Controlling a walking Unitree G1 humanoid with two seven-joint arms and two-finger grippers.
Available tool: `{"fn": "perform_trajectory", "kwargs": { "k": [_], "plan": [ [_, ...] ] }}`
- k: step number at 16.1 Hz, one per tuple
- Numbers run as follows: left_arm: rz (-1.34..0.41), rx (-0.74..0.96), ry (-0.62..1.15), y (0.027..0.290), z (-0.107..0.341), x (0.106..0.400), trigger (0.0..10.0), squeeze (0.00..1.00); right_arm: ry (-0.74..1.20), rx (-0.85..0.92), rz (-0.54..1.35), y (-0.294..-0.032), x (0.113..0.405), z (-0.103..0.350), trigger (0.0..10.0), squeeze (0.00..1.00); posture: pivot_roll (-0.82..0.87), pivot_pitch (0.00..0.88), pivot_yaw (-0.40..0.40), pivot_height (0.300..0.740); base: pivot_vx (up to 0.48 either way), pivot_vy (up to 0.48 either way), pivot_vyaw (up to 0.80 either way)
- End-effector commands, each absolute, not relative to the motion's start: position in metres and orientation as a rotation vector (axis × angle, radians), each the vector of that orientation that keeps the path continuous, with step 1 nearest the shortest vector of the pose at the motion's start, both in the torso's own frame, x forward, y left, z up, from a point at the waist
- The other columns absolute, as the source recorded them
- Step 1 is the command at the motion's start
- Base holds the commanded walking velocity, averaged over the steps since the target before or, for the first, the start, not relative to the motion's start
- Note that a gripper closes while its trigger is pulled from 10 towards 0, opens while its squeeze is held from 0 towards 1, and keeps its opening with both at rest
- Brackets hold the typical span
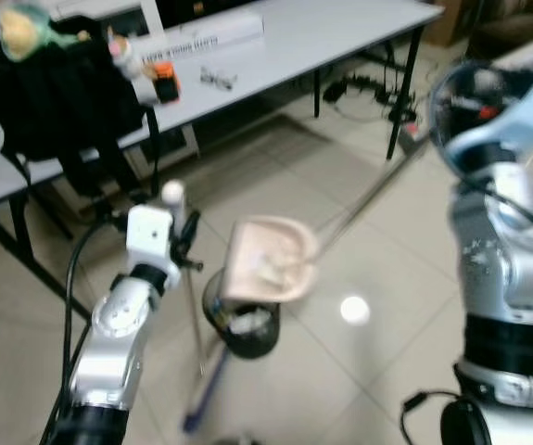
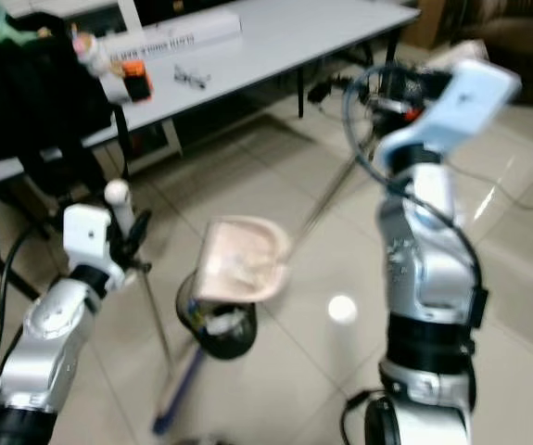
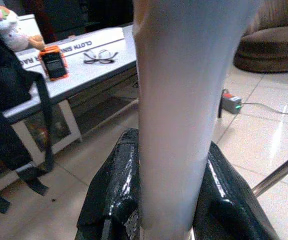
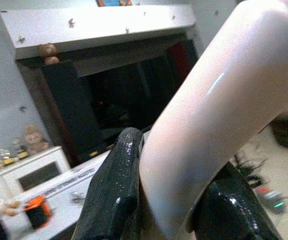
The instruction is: Sweep floor
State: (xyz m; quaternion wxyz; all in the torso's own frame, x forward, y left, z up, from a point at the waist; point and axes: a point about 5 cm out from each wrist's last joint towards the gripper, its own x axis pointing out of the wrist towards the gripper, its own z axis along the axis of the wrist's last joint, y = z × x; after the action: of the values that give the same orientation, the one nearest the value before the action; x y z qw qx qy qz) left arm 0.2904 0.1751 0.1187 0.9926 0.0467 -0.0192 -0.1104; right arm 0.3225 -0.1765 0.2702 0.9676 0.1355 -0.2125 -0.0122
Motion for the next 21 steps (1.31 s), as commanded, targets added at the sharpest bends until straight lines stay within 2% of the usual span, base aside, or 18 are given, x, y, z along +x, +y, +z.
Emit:
{"fn": "perform_trajectory", "kwargs": {
  "k": [1, 3, 8, 13, 19, 21],
  "plan": [
    [-0.234, 0.100, -0.080, 0.173, 0.129, 0.293, 10.0, 0.00, -0.507, 0.274, -0.044, -0.184, 0.318, 0.286, 10.0, 0.00, -0.03, 0.028, 0.105, 0.740, 0.409, 0.000, 0.00],
    [-0.254, 0.075, -0.068, 0.174, 0.125, 0.290, 10.0, 0.00, -0.504, 0.270, -0.050, -0.185, 0.317, 0.285, 10.0, 0.00, -0.03, 0.031, 0.104, 0.740, 0.189, 0.000, 0.00],
    [-0.125, 0.151, 0.005, 0.195, 0.112, 0.288, 10.0, 0.00, -0.506, 0.268, -0.043, -0.188, 0.316, 0.284, 10.0, 0.00, -0.03, 0.036, 0.104, 0.740, 0.000, 0.000, 0.00],
    [-0.067, 0.174, 0.029, 0.202, 0.108, 0.290, 10.0, 0.00, -0.514, 0.220, -0.016, -0.183, 0.319, 0.284, 10.0, 0.00, -0.03, 0.045, 0.103, 0.740, 0.000, 0.000, 0.00],
    [-0.061, 0.183, 0.028, 0.201, 0.108, 0.291, 10.0, 0.00, -0.569, 0.082, 0.287, -0.135, 0.319, 0.279, 10.0, 0.00, -0.02, 0.048, 0.102, 0.740, 0.000, 0.000, 0.00],
    [-0.059, 0.185, 0.026, 0.201, 0.108, 0.291, 10.0, 0.00, -0.581, -0.101, 0.423, -0.114, 0.313, 0.273, 10.0, 0.00, -0.02, 0.050, 0.102, 0.740, 0.000, 0.000, 0.00]
  ]
}}
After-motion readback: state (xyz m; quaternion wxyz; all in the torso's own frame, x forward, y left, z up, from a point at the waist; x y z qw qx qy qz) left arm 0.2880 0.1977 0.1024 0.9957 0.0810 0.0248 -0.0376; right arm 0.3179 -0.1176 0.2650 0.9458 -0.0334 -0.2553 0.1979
